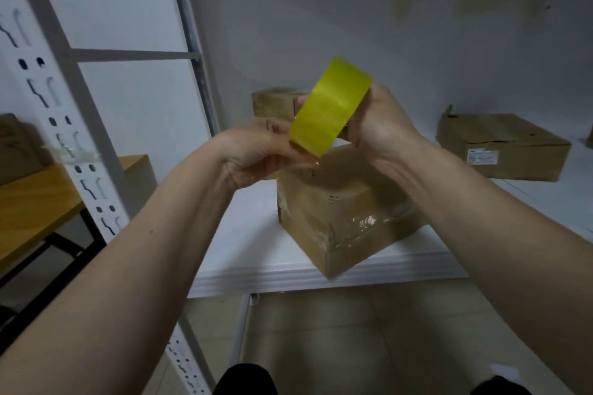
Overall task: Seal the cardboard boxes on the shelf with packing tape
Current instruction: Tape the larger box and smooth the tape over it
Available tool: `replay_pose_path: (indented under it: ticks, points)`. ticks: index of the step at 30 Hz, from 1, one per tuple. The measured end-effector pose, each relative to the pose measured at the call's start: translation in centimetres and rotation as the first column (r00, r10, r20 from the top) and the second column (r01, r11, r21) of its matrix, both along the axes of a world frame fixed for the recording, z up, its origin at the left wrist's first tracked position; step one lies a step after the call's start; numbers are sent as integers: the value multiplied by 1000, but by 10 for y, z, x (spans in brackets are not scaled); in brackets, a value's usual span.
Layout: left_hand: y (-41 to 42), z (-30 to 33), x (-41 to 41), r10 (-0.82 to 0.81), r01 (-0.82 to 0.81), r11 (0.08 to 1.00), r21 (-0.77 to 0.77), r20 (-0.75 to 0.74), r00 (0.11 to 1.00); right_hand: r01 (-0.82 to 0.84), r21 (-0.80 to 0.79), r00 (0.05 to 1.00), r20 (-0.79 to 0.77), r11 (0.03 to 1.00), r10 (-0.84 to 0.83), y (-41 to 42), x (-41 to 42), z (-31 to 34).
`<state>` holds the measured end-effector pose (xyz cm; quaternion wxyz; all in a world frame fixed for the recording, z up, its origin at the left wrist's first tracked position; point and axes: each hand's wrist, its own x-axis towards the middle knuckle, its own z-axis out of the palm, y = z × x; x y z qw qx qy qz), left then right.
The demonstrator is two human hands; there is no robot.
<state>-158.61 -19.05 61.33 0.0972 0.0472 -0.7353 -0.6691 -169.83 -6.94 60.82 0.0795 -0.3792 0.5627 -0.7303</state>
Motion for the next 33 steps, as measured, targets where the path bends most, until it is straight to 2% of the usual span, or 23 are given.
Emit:
replay_pose_path:
  ticks: [3, 6, 17, 22, 24, 26, 28, 29, 31, 33]
  points:
    - [-6, -6, -4, 50, -53, 992, 116, 33, 998, 44, -1, 993, -106, 999, -44, -5, 4, -1]
    - [-11, -8, -5, 91, -98, 987, 126, 59, 994, 85, -39, 990, -107, 996, -89, -7, 3, -3]
    - [-5, -22, -13, 75, -100, 954, 283, 98, 992, 222, -99, 972, -57, 970, -228, -9, -5, -15]
    - [0, -23, -13, 117, -143, 940, 310, 102, 988, 324, -124, 945, 91, 938, -314, 0, -24, -25]
    - [-1, -25, -11, 111, -141, 937, 321, 111, 988, 303, -120, 943, 179, 945, -280, 4, -27, -29]
    - [-2, -26, -11, 101, -129, 921, 368, 95, 990, 182, -188, 910, 404, 965, -93, 6, -22, -28]
    - [-4, -27, -13, 104, -119, 904, 411, 59, 993, 3, -299, 786, 591, 954, 183, 7, -12, -26]
    - [-4, -28, -13, 102, -110, 902, 418, 43, 994, -73, -295, 739, 626, 953, 250, 9, -8, -24]
    - [-4, -29, -12, 89, -95, 912, 399, 33, 996, -175, -201, 722, 639, 964, 265, 13, -5, -22]
    - [-4, -31, -13, 127, -138, 941, 309, 56, 990, -172, -123, 746, 632, 977, 211, 16, -7, -23]
